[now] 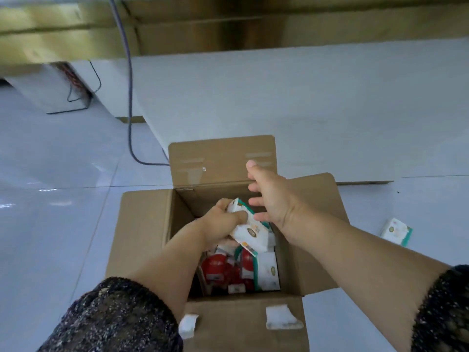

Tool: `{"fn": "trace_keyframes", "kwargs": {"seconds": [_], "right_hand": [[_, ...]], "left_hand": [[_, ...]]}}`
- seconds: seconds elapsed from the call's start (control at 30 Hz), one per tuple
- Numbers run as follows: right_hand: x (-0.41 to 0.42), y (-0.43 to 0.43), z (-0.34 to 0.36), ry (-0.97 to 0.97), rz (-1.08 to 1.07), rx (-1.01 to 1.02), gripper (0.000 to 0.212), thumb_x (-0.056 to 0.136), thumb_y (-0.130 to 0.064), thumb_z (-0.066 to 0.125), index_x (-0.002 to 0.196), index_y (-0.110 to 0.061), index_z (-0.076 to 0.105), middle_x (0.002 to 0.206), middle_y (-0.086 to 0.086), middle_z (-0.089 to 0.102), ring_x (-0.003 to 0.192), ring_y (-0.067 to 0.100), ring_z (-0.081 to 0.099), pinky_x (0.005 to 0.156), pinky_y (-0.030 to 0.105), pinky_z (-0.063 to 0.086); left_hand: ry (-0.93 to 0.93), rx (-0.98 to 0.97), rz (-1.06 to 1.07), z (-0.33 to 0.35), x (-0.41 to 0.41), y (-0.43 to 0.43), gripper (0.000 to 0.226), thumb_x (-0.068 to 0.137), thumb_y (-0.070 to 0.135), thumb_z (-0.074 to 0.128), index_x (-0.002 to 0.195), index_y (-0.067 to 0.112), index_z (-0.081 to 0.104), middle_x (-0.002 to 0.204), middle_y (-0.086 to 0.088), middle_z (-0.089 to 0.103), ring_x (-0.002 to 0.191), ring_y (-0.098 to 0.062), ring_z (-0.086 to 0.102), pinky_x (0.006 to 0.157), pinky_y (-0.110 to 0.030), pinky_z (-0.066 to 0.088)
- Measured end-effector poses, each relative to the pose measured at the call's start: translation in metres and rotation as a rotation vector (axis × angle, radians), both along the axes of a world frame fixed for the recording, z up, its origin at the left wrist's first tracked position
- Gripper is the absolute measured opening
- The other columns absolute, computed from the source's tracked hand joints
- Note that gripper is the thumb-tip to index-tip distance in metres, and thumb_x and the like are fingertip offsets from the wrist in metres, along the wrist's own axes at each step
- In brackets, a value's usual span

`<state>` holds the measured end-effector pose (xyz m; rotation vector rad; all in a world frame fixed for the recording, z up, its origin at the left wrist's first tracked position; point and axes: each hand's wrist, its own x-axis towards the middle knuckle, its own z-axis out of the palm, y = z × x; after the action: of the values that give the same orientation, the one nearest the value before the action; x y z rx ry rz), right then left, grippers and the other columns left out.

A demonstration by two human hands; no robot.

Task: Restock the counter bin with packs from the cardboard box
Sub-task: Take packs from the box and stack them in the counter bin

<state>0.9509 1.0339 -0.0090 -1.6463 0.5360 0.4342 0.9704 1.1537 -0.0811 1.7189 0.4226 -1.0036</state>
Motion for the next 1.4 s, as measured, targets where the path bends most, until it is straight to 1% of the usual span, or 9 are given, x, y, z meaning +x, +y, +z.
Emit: {"fn": "trace_keyframes", "kwargs": {"seconds": [0.17, 0.27, 0.4, 0.6, 0.77, 1.0, 1.2, 1.33, 1.4], "right_hand": [[-0.013, -0.008, 0.109, -0.164, 0.089, -0.141, 0.033, 0.093, -0.056, 0.039, 0.088, -0.027, 0.053, 0.108, -0.001, 0.058, 0.109, 0.024, 0.054, 0.099, 0.048, 0.044], [-0.025, -0.018, 0.189, -0.303, 0.168, -0.275, 0.036, 0.096, -0.051, 0.037, 0.103, -0.021, 0.057, 0.116, 0.001, 0.055, 0.111, 0.023, 0.051, 0.098, 0.036, 0.039], [-0.047, -0.037, 0.301, -0.446, 0.219, -0.333, 0.042, 0.098, -0.049, 0.037, 0.129, -0.026, 0.054, 0.124, -0.005, 0.051, 0.124, 0.02, 0.044, 0.095, 0.031, 0.031], [-0.079, -0.056, 0.451, -0.662, 0.198, -0.439, 0.055, 0.074, -0.055, 0.058, 0.12, -0.025, 0.059, 0.127, -0.005, 0.059, 0.12, 0.02, 0.052, 0.105, 0.04, 0.039], [-0.094, -0.073, 0.544, -0.912, 0.453, -0.917, 0.069, 0.08, -0.031, 0.069, 0.141, -0.027, 0.037, 0.143, -0.007, 0.043, 0.13, 0.014, 0.04, 0.102, 0.023, 0.03], [-0.076, -0.095, 0.616, -1.153, 0.55, -1.356, 0.061, 0.08, -0.034, 0.064, 0.136, -0.023, 0.041, 0.131, -0.002, 0.05, 0.12, 0.02, 0.046, 0.099, 0.034, 0.04], [-0.028, -0.115, 0.639, -1.378, 0.331, -1.53, 0.044, 0.057, -0.029, 0.084, 0.097, -0.019, 0.067, 0.091, -0.002, 0.071, 0.082, 0.02, 0.066, 0.069, 0.033, 0.056], [0.002, -0.142, 0.642, -1.223, 0.22, -1.589, 0.044, 0.054, -0.025, 0.086, 0.093, -0.018, 0.067, 0.084, 0.0, 0.071, 0.075, 0.021, 0.066, 0.061, 0.033, 0.055], [0.014, -0.155, 0.649, -1.09, 0.158, -1.602, 0.037, 0.071, -0.024, 0.077, 0.105, -0.018, 0.062, 0.093, 0.002, 0.069, 0.083, 0.023, 0.064, 0.066, 0.033, 0.05]], "left_hand": [[-0.117, -0.172, 0.097, 0.117, -0.013, 0.0, 0.036, 0.087, 0.012, 0.054, 0.122, 0.015, 0.046, 0.102, -0.01, 0.066, 0.091, -0.024, 0.069, 0.077, -0.04, 0.059], [-0.207, -0.202, 0.162, 0.202, -0.025, -0.001, 0.028, 0.089, 0.017, 0.053, 0.116, 0.01, 0.052, 0.095, -0.009, 0.067, 0.085, -0.021, 0.068, 0.07, -0.031, 0.059], [-0.26, -0.254, 0.278, 0.324, -0.045, -0.005, 0.016, 0.095, 0.024, 0.048, 0.095, 0.01, 0.056, 0.055, -0.005, 0.065, 0.044, -0.014, 0.061, 0.037, -0.018, 0.046], [-0.375, -0.278, 0.395, 0.473, -0.067, -0.011, 0.026, 0.095, 0.033, 0.047, 0.097, 0.01, 0.058, 0.074, -0.011, 0.064, 0.053, -0.017, 0.054, 0.042, -0.02, 0.038], [-0.419, -0.334, 0.42, 0.575, -0.073, -0.031, 0.032, 0.091, 0.035, 0.046, 0.104, 0.009, 0.059, 0.061, -0.005, 0.059, 0.048, -0.016, 0.051, 0.037, -0.018, 0.032], [-0.453, -0.343, 0.397, 0.679, -0.051, -0.061, 0.029, 0.091, 0.035, 0.044, 0.093, 0.01, 0.058, 0.055, -0.005, 0.054, 0.037, -0.014, 0.046, 0.034, -0.014, 0.029], [-0.451, -0.329, 0.239, 0.724, -0.015, -0.083, 0.032, 0.092, 0.039, 0.041, 0.081, 0.013, 0.056, 0.05, -0.003, 0.052, 0.04, -0.014, 0.046, 0.041, -0.017, 0.025], [-0.538, -0.277, 0.179, 0.735, 0.01, -0.094, 0.051, 0.095, 0.056, 0.032, 0.084, 0.013, 0.057, 0.07, -0.01, 0.058, 0.057, -0.019, 0.056, 0.051, -0.022, 0.033], [-0.613, -0.233, 0.213, 0.739, 0.022, -0.097, 0.048, 0.096, 0.057, 0.032, 0.084, 0.016, 0.054, 0.078, -0.012, 0.059, 0.07, -0.023, 0.058, 0.056, -0.026, 0.04]]}}
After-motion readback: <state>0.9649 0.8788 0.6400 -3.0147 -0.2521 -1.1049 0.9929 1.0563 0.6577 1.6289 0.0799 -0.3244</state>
